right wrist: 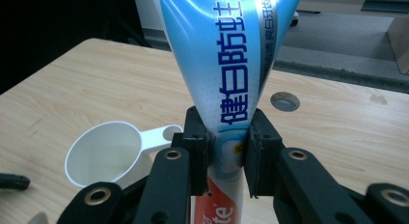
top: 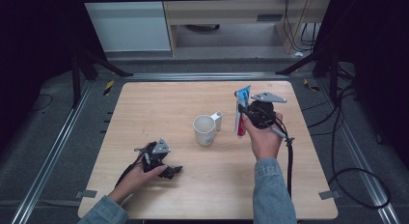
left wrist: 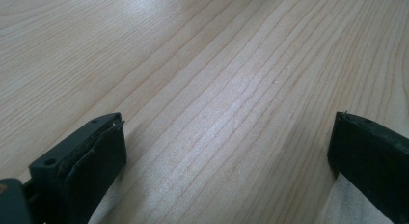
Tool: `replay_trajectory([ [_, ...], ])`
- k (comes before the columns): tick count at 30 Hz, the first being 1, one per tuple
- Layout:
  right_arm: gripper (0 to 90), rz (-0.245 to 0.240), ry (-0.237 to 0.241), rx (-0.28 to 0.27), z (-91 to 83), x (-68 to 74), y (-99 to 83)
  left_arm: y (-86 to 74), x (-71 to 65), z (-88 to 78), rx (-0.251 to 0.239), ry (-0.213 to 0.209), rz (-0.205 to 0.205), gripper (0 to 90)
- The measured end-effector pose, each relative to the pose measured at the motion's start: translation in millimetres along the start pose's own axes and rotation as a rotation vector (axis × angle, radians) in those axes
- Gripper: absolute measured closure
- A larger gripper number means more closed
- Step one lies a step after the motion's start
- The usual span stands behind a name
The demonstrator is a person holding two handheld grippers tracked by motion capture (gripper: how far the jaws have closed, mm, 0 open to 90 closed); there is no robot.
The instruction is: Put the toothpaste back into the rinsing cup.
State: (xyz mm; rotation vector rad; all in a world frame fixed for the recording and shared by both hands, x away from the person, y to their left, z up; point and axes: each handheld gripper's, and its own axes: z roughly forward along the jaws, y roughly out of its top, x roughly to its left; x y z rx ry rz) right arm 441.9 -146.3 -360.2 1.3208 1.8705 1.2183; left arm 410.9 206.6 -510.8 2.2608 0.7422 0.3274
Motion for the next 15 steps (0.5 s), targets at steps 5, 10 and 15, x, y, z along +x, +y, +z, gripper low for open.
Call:
replay_trajectory([
  [5, 73.8, 0.011, 0.002, -0.022, 0.4, 2.4, 3.6, 0.0, -0.2, 0.2, -0.002, 0.001, -0.002, 0.0],
  [10, 73.8, 0.013, 0.002, -0.029, 1.5, 5.0, 5.7, 0.0, 0.0, 0.1, -0.002, 0.003, 0.001, 0.0],
  [15, 73.8, 0.006, 0.002, -0.036, 0.9, 7.0, 10.8, 0.0, 0.0, 0.1, -0.002, 0.001, 0.000, 0.0],
])
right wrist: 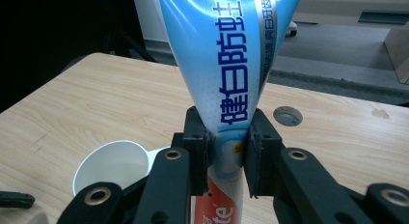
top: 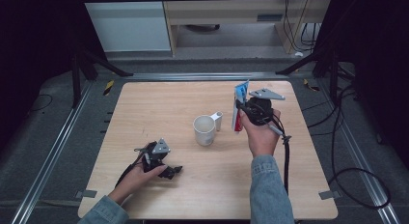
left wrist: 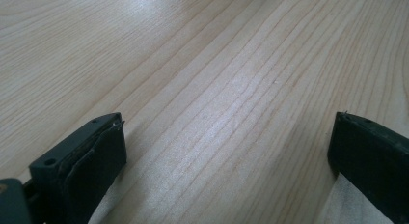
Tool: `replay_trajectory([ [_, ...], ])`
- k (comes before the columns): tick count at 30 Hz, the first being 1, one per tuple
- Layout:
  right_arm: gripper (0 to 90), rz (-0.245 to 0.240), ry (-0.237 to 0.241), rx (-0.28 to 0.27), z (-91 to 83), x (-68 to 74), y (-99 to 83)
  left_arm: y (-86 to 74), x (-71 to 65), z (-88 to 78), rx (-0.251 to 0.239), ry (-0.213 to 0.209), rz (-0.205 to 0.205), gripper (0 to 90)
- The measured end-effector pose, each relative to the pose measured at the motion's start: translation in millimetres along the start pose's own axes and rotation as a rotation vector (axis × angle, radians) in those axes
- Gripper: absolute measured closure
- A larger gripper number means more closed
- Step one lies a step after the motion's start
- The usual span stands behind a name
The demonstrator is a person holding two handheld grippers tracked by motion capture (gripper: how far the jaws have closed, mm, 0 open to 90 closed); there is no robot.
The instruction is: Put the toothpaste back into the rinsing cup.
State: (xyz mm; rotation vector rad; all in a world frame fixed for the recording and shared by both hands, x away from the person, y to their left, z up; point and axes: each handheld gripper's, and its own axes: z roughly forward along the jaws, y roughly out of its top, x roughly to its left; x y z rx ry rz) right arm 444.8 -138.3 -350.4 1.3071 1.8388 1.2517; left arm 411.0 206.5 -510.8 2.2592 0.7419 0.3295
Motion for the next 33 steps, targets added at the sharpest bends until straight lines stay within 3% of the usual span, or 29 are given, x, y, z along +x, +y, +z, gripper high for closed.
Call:
replay_trajectory([
  [33, 73.8, -0.004, 0.007, -0.044, 7.2, 19.1, 24.3, 0.1, 0.3, -0.1, 0.000, 0.001, 0.004, 0.0],
])
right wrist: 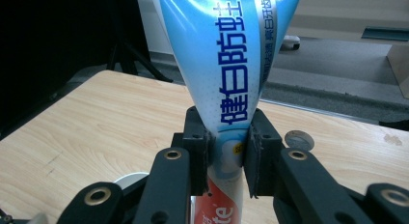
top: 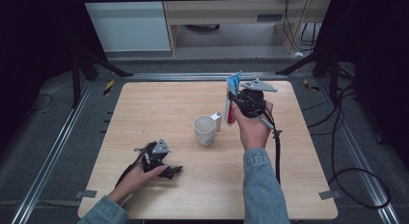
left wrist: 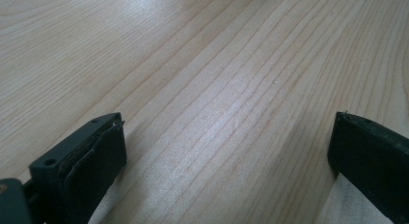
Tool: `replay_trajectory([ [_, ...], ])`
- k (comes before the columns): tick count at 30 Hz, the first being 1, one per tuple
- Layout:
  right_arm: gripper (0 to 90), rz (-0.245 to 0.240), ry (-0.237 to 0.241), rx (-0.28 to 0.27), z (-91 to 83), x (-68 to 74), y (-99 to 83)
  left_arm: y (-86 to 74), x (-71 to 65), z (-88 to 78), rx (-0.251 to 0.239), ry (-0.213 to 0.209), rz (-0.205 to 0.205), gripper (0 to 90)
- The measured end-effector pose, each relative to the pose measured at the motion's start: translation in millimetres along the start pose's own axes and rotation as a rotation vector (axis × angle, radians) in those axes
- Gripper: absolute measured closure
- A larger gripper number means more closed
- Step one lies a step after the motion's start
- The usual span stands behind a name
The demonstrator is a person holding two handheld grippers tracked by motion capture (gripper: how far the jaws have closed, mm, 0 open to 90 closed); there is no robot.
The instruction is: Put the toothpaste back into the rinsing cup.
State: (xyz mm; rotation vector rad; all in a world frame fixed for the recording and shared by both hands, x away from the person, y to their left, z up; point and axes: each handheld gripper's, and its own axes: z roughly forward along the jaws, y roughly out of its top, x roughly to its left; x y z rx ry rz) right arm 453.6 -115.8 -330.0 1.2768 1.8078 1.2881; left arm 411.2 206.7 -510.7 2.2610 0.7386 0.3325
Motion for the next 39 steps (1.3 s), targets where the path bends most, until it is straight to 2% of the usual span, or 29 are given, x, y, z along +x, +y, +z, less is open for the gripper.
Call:
replay_trajectory([
  [18, 73.8, -0.036, 0.025, -0.043, 1.9, 20.3, 26.4, 0.1, 0.1, -0.2, 0.002, -0.001, 0.000, 0.0],
  [30, 73.8, -0.028, 0.055, -0.054, 11.7, 30.9, 27.0, 0.0, 0.2, -0.2, 0.002, -0.002, 0.001, 0.0],
  [39, 73.8, -0.034, 0.094, -0.055, 18.8, 44.6, 22.7, 0.0, 0.3, -0.1, 0.001, 0.000, 0.003, 0.0],
])
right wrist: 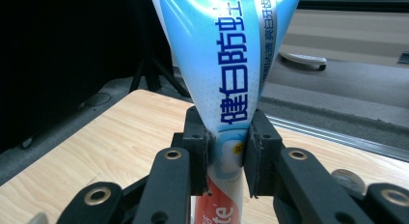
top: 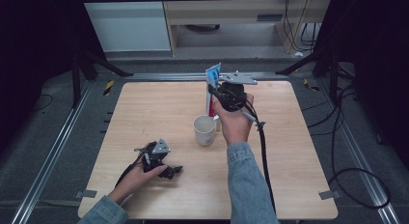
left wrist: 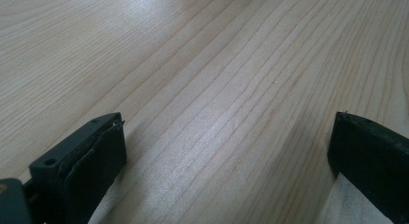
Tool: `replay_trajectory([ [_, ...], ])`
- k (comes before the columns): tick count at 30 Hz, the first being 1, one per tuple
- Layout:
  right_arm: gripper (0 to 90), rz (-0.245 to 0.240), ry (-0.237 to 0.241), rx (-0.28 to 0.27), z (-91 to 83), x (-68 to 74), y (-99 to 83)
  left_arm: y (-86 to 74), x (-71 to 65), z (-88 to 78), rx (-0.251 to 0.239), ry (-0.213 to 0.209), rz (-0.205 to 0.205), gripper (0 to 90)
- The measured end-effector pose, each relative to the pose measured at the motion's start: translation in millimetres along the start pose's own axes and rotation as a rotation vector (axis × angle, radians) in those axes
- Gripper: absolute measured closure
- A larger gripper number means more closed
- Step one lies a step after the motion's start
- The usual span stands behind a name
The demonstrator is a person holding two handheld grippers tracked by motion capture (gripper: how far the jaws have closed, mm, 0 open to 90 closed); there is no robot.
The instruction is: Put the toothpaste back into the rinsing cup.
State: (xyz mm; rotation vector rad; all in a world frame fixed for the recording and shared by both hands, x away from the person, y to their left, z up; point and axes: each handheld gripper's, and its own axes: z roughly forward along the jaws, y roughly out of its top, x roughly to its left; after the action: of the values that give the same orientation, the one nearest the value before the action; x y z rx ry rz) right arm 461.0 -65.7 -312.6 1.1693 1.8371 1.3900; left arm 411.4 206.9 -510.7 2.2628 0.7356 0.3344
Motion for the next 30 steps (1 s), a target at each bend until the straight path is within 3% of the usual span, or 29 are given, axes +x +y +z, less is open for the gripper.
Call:
replay_trajectory([
  [11, 73.7, 0.003, 0.031, 0.030, 12.1, 11.6, -17.2, -0.2, 0.1, -0.1, 0.000, -0.001, 0.002, 0.0],
  [30, 73.7, 0.017, 0.037, 0.067, 23.3, 11.5, -41.6, -0.2, 0.0, 0.0, -0.001, -0.002, -0.001, 0.0],
])
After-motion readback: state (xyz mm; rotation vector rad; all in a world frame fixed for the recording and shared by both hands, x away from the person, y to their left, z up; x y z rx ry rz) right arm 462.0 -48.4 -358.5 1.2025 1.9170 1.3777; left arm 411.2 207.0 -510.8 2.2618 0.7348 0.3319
